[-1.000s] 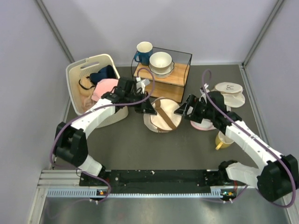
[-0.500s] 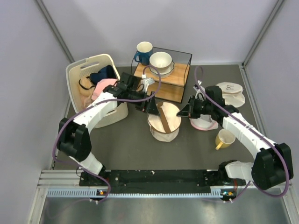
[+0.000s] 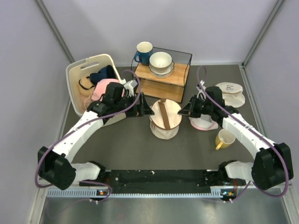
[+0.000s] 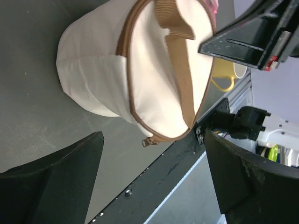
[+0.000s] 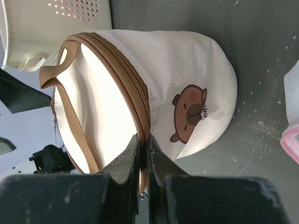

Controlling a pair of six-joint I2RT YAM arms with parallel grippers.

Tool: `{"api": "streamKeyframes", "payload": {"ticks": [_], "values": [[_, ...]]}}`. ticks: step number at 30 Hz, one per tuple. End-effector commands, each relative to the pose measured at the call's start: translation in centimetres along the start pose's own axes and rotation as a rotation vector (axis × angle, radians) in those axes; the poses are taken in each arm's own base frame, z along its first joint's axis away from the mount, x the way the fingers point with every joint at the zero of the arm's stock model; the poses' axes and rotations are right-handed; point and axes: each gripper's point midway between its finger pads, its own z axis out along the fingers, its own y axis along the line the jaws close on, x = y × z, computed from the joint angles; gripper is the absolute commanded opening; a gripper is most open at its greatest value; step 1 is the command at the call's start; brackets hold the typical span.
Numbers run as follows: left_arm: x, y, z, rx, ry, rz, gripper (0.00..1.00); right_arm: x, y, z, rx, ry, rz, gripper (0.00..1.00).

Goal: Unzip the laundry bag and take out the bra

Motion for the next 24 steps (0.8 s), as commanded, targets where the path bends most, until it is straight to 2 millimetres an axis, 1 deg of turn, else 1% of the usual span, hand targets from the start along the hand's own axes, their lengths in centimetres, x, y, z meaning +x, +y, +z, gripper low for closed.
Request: {"api": "streamKeyframes", "payload": {"ticks": [1, 2, 4, 6, 9, 12, 13, 14, 15, 16, 17, 18, 19, 20, 21, 22, 23, 24], "values": [[-0.4, 1.1, 1.4, -0.006, -0.07, -0.082, 0.92, -1.2, 0.6, 0.4, -0.043, -0.029, -0.025, 0.0], [-0.7, 0.8, 1.7, 0.024, -0.088, -0.092, 0.91, -1.2, 0.7, 0.5, -0.049, -0.022, -0.031, 0.0], [-0.5, 0.5, 2.3, 0.063, -0.069, -0.107, 0.88, -1.2, 1.1, 0.3, -0.066, -0.019, -0.065, 0.0], [-0.4, 0.6, 3.2, 0.076, -0.039, -0.119, 0.87, -1.2, 1.2, 0.2, -0.076, -0.016, -0.098, 0.0], [-0.1, 0.1, 3.7, 0.115, -0.002, -0.118, 0.84, -0.9, 1.4, 0.3, -0.099, 0.006, -0.129, 0.0], [0.4, -0.3, 3.9, 0.156, 0.025, -0.126, 0.75, -0.8, 1.3, 0.7, -0.101, 0.038, -0.13, 0.0], [0.3, -0.6, 3.9, 0.173, 0.025, -0.12, 0.7, -0.9, 0.9, 1.3, -0.093, 0.052, -0.118, 0.0], [0.4, -0.8, 3.9, 0.182, 0.034, -0.124, 0.61, -0.9, 0.8, 1.4, -0.09, 0.058, -0.107, 0.0], [0.4, -0.9, 3.8, 0.188, 0.039, -0.123, 0.3, -1.4, 0.8, 1.6, -0.088, 0.054, -0.103, 0.0], [0.5, -1.0, 3.7, 0.19, 0.044, -0.126, 0.09, -1.8, 0.4, 1.7, -0.073, 0.05, -0.088, 0.0], [0.3, -1.2, 3.7, 0.189, 0.048, -0.134, 0.0, -2.1, 0.4, 1.7, -0.064, 0.043, -0.083, 0.15], [0.2, -1.4, 3.5, 0.191, 0.043, -0.136, 0.0, -2.8, 0.3, 1.4, -0.035, 0.026, -0.092, 0.3], [0.0, -1.7, 3.3, 0.192, 0.037, -0.139, 0.0, -3.1, 0.2, 1.0, -0.012, 0.01, -0.102, 0.43], [-0.3, -1.7, 3.1, 0.178, 0.025, -0.168, 0.0, -3.9, 0.8, -0.1, 0.0, -0.035, -0.129, 0.56], [-0.9, -1.4, 2.8, 0.14, -0.016, -0.184, 0.0, -4.6, 0.3, -0.9, 0.062, -0.082, -0.147, 0.61], [-1.2, -1.2, 2.7, 0.115, -0.037, -0.207, 0.0, -5.1, 0.3, -1.9, 0.083, -0.122, -0.159, 0.62], [-1.4, -1.0, 2.6, 0.089, -0.054, -0.275, 0.0, -5.7, 1.5, -3.8, 0.074, -0.19, -0.187, 0.62], [-1.9, -0.8, 2.4, 0.067, -0.095, -0.299, 0.0, -5.7, 1.6, -4.6, 0.085, -0.225, -0.198, 0.62]]}}
